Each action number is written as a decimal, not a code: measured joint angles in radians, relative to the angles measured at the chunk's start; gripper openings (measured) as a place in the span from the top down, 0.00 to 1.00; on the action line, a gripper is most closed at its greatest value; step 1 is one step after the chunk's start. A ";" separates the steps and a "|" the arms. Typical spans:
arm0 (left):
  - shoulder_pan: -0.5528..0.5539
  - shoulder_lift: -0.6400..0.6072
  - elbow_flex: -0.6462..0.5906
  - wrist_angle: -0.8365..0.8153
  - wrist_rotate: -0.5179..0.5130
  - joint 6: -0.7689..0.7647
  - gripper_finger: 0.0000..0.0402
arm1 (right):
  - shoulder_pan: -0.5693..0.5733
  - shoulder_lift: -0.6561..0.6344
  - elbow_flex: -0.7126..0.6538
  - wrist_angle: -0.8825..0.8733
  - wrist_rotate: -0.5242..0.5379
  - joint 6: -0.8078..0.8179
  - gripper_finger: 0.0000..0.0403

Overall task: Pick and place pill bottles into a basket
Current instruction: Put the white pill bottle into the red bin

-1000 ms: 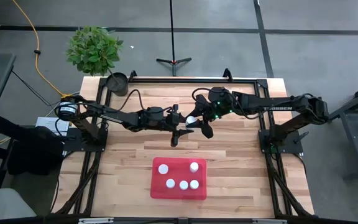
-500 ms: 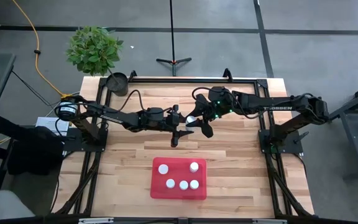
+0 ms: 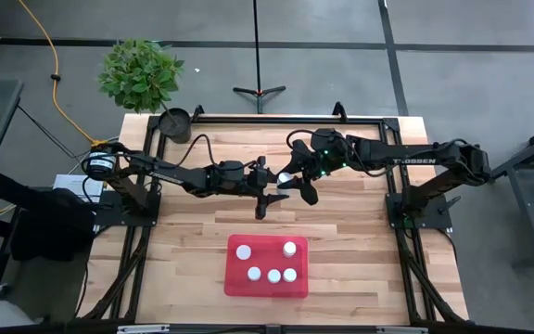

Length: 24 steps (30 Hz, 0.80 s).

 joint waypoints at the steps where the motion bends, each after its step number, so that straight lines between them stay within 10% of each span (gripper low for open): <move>1: 0.000 0.000 0.000 0.000 0.000 -0.001 0.41 | 0.000 0.000 0.000 0.000 0.000 -0.001 0.65; 24: 0.001 -0.002 -0.002 0.002 -0.032 -0.067 0.37 | 0.000 -0.004 -0.001 0.003 -0.002 -0.016 0.65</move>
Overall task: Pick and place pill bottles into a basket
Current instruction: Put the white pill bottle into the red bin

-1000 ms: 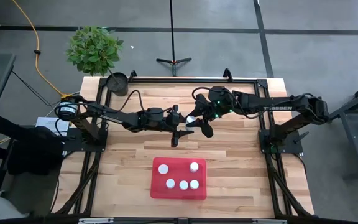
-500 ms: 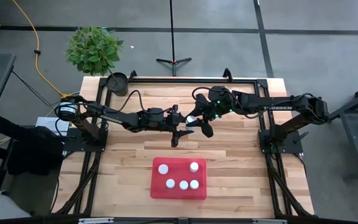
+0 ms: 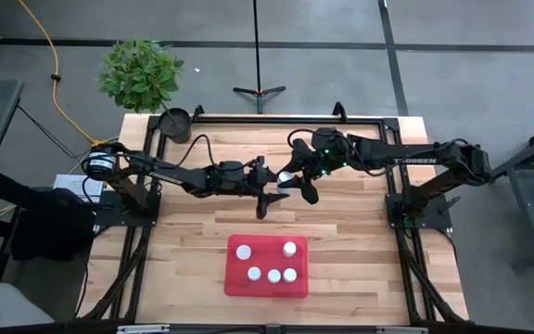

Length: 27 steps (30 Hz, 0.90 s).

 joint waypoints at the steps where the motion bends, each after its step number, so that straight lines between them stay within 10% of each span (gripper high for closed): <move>1: 0.000 0.000 0.000 -0.004 -0.001 -0.019 0.36 | 0.000 0.000 0.000 0.000 0.000 0.000 0.65; 17: 0.002 0.003 0.002 -0.026 -0.023 -0.206 0.02 | -0.026 -0.003 -0.002 -0.003 -0.019 -0.009 0.65; 27: 0.001 0.003 0.002 -0.102 -0.032 -0.207 0.08 | -0.080 -0.003 -0.003 0.029 -0.012 -0.024 0.65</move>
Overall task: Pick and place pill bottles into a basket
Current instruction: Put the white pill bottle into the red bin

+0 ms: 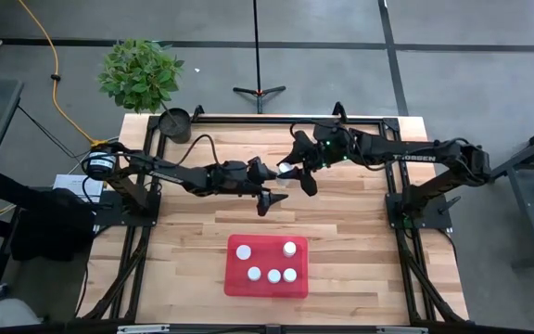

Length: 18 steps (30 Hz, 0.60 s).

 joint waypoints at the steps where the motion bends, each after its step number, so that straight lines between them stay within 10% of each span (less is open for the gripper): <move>1: 0.000 0.000 0.000 -0.011 0.002 0.000 0.08 | -0.005 0.000 0.000 0.016 0.000 -0.001 0.65; 18: 0.028 0.001 0.000 -0.128 -0.249 -0.006 0.09 | -0.036 0.000 0.314 -0.216 -0.037 -0.120 0.65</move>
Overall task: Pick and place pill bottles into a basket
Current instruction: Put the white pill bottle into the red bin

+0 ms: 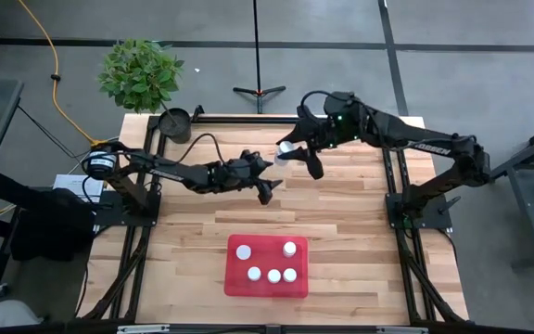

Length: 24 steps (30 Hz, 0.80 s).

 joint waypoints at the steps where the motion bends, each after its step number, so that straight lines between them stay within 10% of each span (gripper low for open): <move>1: 0.012 0.000 0.000 0.001 0.001 0.000 0.09 | 0.005 0.000 0.023 -0.032 0.001 -0.009 0.65; 18: 0.197 -0.417 -0.006 -0.302 0.564 0.149 0.11 | 0.135 0.005 0.069 -0.199 0.100 -0.035 0.65; 24: 0.195 -0.645 -0.105 -0.328 0.600 0.112 0.12 | 0.139 0.005 0.069 -0.197 0.104 -0.030 0.65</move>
